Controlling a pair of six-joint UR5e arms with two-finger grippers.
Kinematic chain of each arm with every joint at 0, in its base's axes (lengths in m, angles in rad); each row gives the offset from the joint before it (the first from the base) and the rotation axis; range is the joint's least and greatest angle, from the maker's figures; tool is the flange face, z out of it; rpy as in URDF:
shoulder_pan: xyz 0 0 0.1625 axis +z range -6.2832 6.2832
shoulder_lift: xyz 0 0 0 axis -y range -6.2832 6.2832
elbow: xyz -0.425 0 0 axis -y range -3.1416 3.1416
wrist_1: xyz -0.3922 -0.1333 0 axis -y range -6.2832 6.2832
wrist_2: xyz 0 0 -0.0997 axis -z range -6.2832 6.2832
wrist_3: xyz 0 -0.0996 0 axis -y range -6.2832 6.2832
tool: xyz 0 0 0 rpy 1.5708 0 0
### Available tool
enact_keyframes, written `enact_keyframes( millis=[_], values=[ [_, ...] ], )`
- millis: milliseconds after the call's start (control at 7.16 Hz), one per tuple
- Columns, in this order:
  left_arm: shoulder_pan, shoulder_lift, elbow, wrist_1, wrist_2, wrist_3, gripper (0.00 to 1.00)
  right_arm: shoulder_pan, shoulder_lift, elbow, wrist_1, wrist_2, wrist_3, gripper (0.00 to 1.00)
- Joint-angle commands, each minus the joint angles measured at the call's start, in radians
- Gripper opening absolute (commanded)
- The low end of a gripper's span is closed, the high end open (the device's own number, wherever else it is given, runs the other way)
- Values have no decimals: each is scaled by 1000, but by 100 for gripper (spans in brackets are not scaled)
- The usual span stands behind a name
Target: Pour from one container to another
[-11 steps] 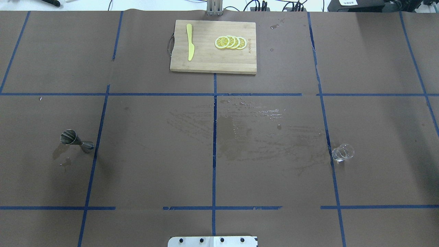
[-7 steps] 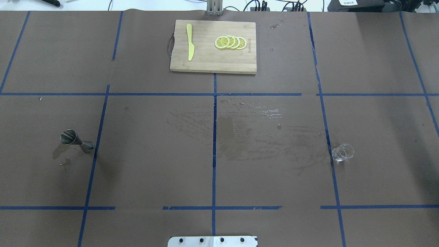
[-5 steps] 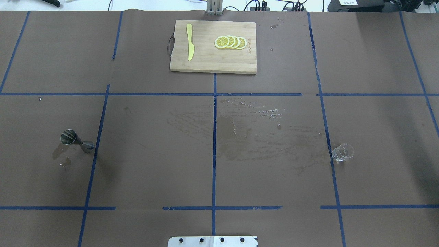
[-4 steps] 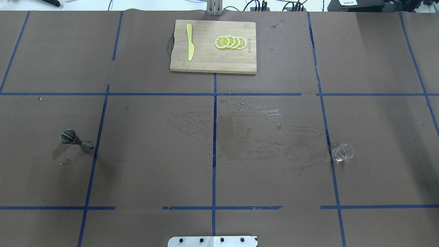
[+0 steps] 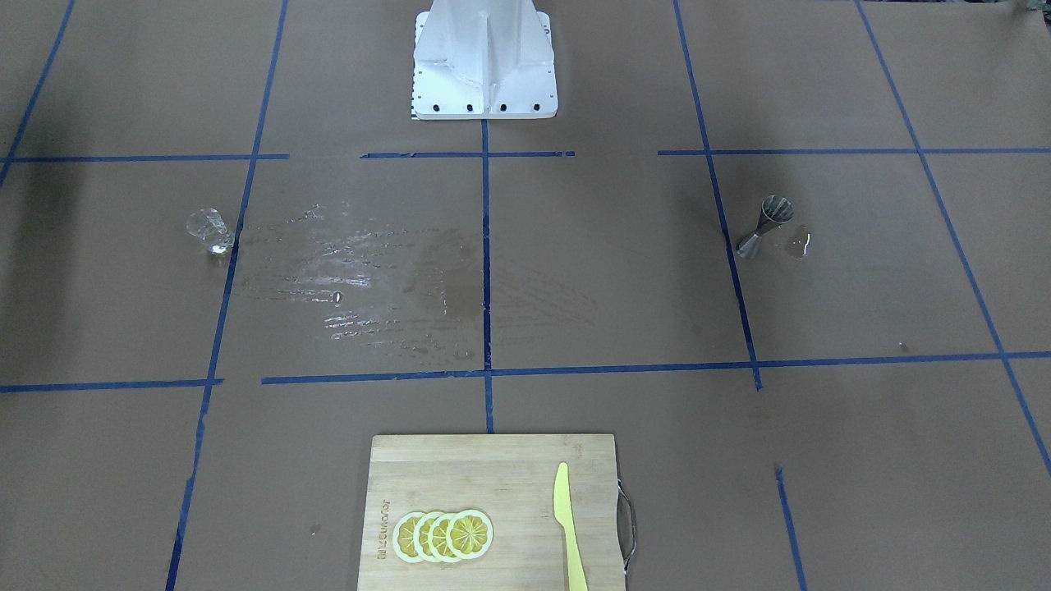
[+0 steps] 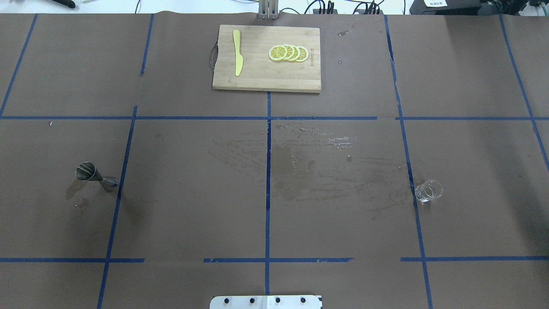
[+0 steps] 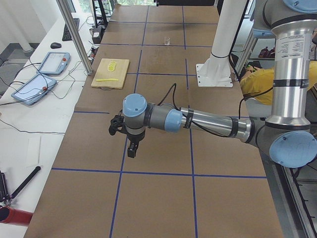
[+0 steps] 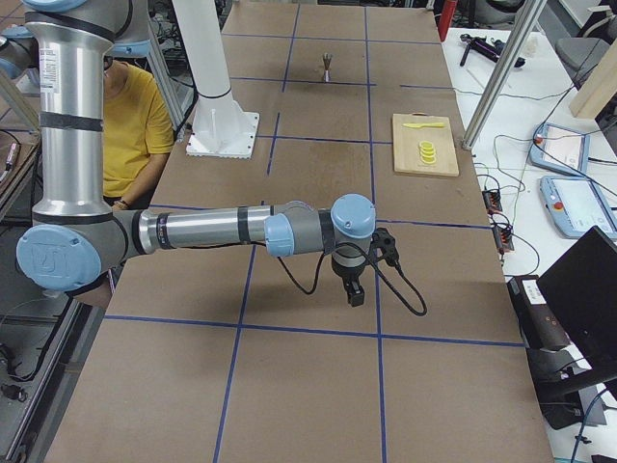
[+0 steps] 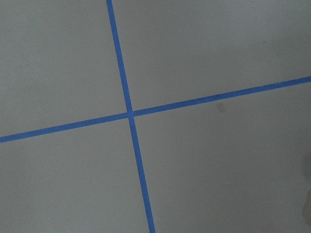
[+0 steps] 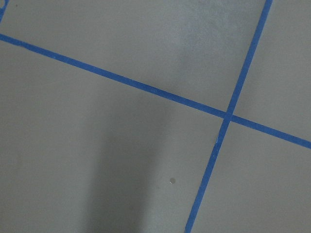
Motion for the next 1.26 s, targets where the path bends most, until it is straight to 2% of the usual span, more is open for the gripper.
enact_keyframes(
  millis=[0, 419, 559, 699, 839, 978, 1118],
  values=[
    [0, -10, -3, -33, 1, -2, 100, 0, -5, -2, 5, 5, -7, 100],
    [2, 1, -31, -149, -9, -2, 100, 0, -40, -2, 32, 11, 7, 100],
    [2, 6, -25, -258, -8, -31, 100, 0, -60, -6, 72, 12, 6, 100],
    [87, 0, -27, -367, 1, -247, 100, 0, -68, -11, 112, 29, 6, 100],
    [206, -1, -30, -554, 42, -457, 100, -2, -73, -8, 127, 72, 10, 100],
    [368, -1, -45, -758, 179, -644, 100, -6, -73, -5, 130, 96, 24, 100],
    [537, 6, -104, -780, 416, -869, 100, -12, -73, -5, 130, 97, 24, 100]
  ],
)
